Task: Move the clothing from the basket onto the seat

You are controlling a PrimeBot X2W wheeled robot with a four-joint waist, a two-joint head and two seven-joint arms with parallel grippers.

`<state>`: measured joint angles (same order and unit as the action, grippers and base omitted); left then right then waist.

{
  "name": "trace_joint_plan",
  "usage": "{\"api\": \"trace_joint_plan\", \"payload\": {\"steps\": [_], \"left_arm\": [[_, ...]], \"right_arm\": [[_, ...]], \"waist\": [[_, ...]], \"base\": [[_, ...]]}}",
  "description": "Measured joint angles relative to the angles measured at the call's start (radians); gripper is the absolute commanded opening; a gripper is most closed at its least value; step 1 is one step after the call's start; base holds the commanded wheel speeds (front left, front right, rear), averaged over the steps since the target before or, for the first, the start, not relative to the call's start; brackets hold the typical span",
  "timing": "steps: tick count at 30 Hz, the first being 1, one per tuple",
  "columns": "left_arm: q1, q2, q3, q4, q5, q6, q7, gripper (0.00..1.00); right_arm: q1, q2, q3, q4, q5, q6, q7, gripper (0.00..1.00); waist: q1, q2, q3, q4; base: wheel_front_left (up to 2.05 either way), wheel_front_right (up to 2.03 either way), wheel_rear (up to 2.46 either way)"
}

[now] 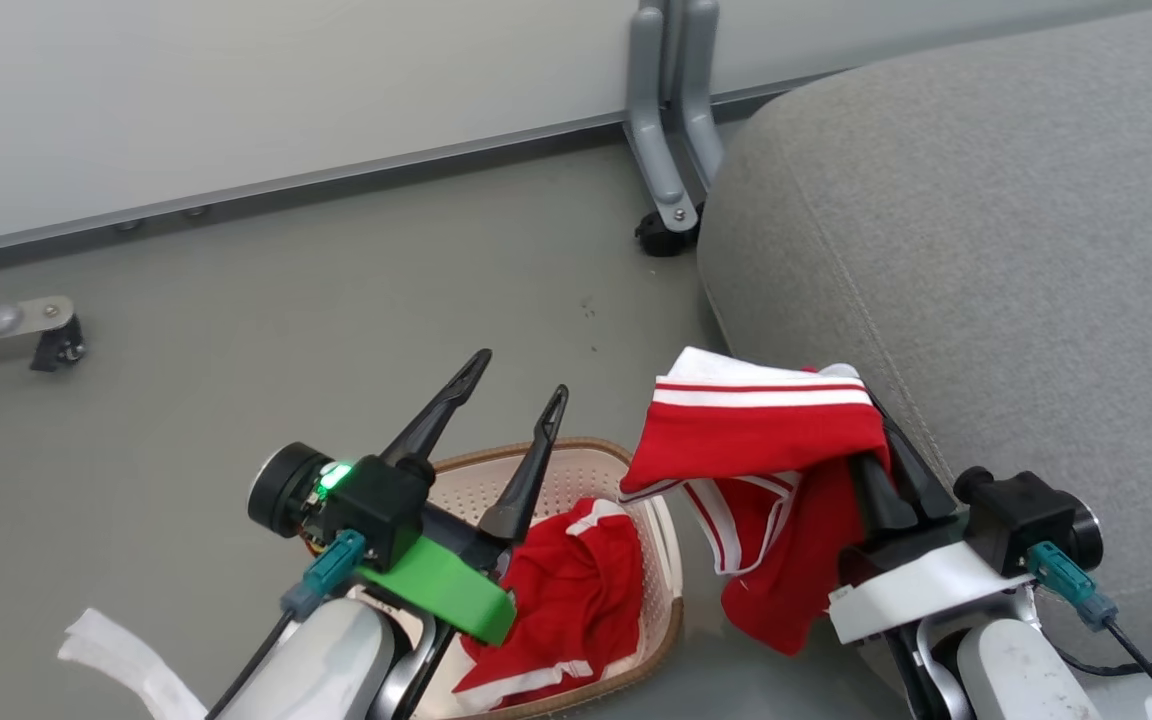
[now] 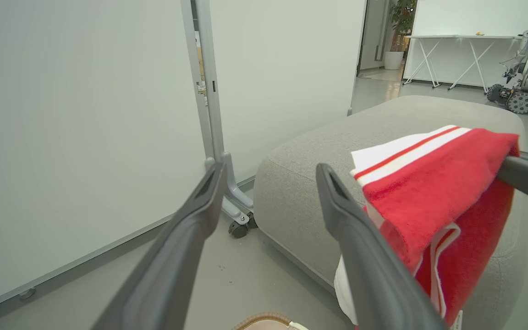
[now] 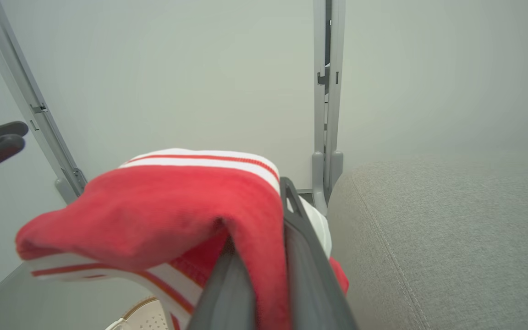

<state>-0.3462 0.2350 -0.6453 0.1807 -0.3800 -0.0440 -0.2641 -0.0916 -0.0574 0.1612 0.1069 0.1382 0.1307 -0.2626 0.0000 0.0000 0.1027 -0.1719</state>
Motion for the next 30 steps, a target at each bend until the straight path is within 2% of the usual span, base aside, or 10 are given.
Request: {"api": "trace_joint_plan", "payload": {"steps": [5,9,17,23,28,30], "left_arm": [[0.08,-0.003,0.074,-0.076,0.022,-0.009,0.0,1.0],[0.126,0.0,0.102,-0.101,0.055,-0.027,0.0,1.0],[0.182,0.0,0.154,-0.161,0.149,-0.035,0.0,1.0],[0.182,0.011,0.159,-0.196,0.239,-0.041,0.0,1.0],[0.179,0.01,0.165,-0.223,0.271,-0.044,0.0,1.0],[0.176,0.013,0.163,-0.232,0.279,-0.048,0.0,1.0]], "right_arm": [[0.0,0.003,-0.036,-0.052,-0.005,0.0,0.0,0.0],[0.001,0.005,-0.058,-0.086,-0.009,0.0,0.0,0.0],[0.012,0.006,-0.083,-0.15,-0.007,0.0,0.0,0.0],[-0.017,0.006,-0.123,-0.205,0.114,0.0,0.0,0.0],[-0.166,0.007,-0.211,-0.269,0.154,0.0,0.0,0.0],[-0.235,-0.02,-0.245,-0.276,0.169,0.0,0.0,0.0]], "waist": [[0.0,0.0,0.027,-0.073],[0.0,0.0,0.049,-0.13],[0.0,0.0,0.098,-0.24],[0.0,0.0,0.161,-0.275],[0.0,0.0,0.224,-0.281],[0.0001,0.0,0.25,-0.278]], "base": [[0.0,0.0,0.0],[0.0,0.0,0.0],[0.0,0.0,0.0],[0.0,0.0,0.0],[0.0,0.0,0.0],[0.0,0.0,0.0]]}}
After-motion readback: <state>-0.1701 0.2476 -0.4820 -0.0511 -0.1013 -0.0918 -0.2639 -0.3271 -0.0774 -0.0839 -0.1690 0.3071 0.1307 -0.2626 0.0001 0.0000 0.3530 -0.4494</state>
